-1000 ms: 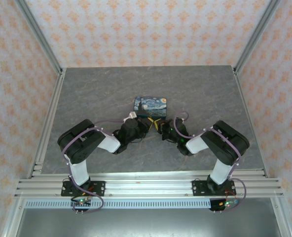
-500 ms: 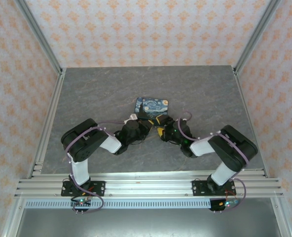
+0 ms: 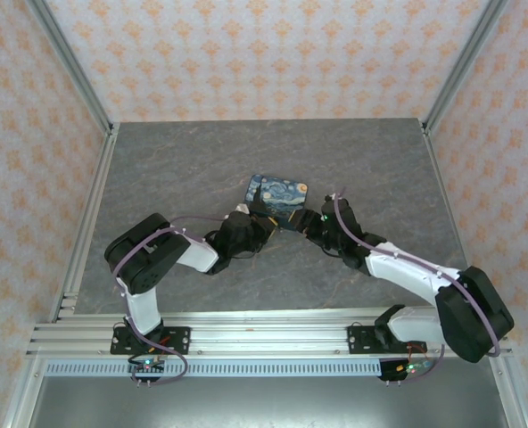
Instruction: Unlock the padlock with the key
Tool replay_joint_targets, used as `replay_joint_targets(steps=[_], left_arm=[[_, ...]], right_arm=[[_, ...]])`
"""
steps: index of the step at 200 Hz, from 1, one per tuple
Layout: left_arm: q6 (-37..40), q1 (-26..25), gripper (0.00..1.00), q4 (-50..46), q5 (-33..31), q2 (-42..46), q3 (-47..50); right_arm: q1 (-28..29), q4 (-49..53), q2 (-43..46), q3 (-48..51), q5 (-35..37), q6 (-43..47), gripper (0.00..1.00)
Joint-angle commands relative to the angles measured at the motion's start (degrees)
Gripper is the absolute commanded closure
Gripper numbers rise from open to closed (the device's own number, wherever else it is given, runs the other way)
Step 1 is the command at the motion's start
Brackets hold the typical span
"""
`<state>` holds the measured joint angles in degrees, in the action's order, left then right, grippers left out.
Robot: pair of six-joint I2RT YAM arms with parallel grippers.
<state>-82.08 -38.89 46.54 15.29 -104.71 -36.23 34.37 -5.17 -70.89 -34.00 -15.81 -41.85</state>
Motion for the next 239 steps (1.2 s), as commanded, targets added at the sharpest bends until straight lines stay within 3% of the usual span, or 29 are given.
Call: replay_joint_targets(steps=[1,60,123,208,239], left_arm=[[2.67,0.45,1.00,-8.50,4.15,2.41,-2.78],[5.65,0.92,1.00,-21.00,10.11,4.32,-8.27],[6.26,1.62,1.00,-24.74,13.03,4.86,-10.44],[6.08,1.72,1.00,-25.03,13.81,4.00,-11.37],[5.96,1.73,1.00,-24.76,13.80,3.93,-11.32]], right_arm=[[2.07,13.24,-1.80,-4.23,2.28,17.20,0.46],[7.18,18.84,-6.52,-9.40,8.75,28.55,0.60],[8.83,18.49,-9.24,-10.92,11.74,33.64,0.58],[11.35,16.01,-15.59,-13.54,11.08,34.73,0.60],[11.42,15.71,-17.13,-14.33,14.24,34.42,0.60]])
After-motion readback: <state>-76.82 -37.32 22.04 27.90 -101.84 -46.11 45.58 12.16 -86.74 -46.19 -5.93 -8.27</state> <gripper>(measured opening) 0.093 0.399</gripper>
